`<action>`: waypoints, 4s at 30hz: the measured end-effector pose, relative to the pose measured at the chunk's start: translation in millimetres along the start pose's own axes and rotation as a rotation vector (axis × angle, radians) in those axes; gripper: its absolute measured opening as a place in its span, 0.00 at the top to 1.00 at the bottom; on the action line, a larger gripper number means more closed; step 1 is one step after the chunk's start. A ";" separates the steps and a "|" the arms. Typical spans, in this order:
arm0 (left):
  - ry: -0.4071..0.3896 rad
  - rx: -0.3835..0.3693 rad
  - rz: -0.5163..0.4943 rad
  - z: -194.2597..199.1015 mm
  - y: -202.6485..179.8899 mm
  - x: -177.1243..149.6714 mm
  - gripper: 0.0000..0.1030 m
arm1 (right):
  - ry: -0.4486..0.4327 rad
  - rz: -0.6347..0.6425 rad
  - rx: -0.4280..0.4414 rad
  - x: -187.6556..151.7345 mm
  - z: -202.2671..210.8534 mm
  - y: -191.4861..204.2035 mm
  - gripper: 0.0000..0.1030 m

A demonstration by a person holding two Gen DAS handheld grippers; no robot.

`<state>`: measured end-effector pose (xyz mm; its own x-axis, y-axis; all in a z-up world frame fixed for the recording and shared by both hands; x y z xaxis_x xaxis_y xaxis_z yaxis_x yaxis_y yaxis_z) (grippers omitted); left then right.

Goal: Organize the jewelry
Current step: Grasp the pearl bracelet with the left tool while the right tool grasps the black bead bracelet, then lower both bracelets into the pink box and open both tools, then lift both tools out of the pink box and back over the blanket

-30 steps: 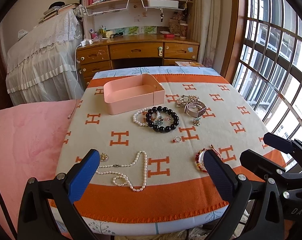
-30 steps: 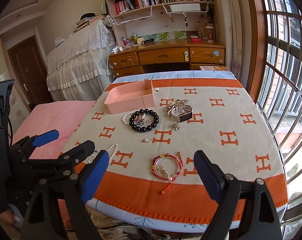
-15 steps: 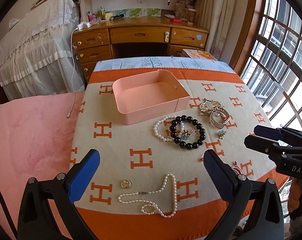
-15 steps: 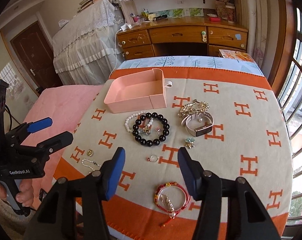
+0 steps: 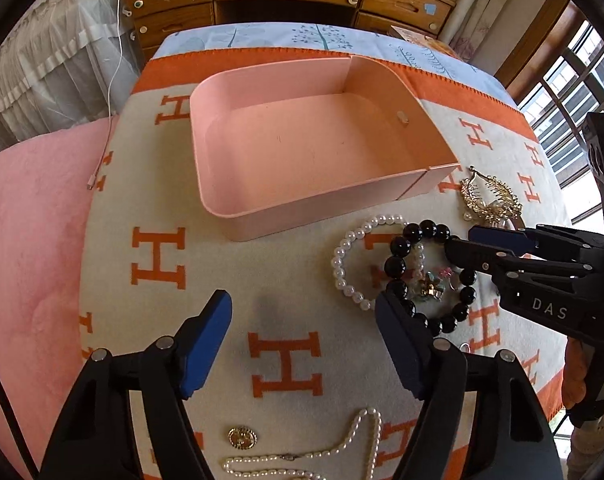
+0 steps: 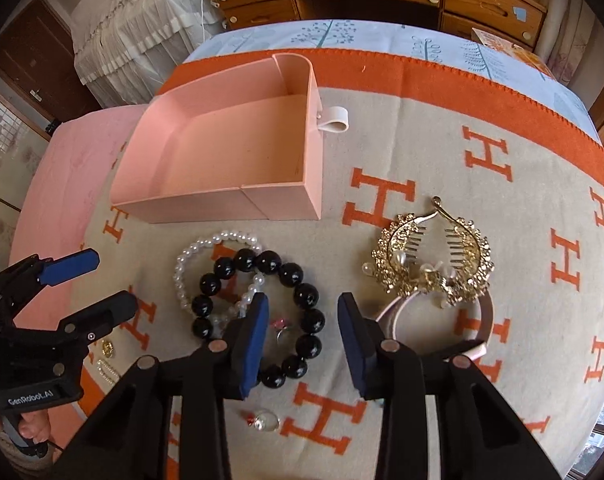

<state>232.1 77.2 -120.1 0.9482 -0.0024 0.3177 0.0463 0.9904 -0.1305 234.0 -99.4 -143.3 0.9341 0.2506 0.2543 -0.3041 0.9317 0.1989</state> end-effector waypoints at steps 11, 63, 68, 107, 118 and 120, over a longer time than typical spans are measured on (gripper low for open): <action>0.079 -0.036 0.008 -38.4 -12.2 18.7 0.48 | 0.003 0.051 -0.040 -3.7 -4.5 2.9 0.85; -0.165 0.132 -0.077 8.1 -3.5 98.4 0.55 | -0.143 -0.105 0.048 102.3 23.9 29.4 0.84; -0.206 0.153 -0.095 16.9 0.4 93.3 0.39 | -0.146 -0.058 0.050 94.0 30.8 32.4 0.81; -0.304 0.078 -0.205 141.2 -43.7 -89.1 0.14 | -0.256 0.039 0.041 -125.2 147.9 26.7 0.59; -0.132 0.025 -0.218 70.4 -59.3 -142.6 0.14 | -0.069 -0.041 0.044 -154.5 76.3 12.4 0.59; -0.098 0.026 -0.208 58.5 -57.3 -146.9 0.14 | -0.042 -0.056 0.039 -152.9 64.6 10.6 0.59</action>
<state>71.7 28.9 -104.3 0.8839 -0.1942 0.4254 0.2279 0.9733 -0.0291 75.9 -144.8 -118.9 0.9414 0.1862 0.2812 -0.2592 0.9329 0.2501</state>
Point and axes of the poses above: each gripper's, at about its wrist camera, not at the fingertips, and z roughly against the way its jaws point, y to its left, x to its top, the point moved 1 cm from there along -z, roughly the way its jaws point
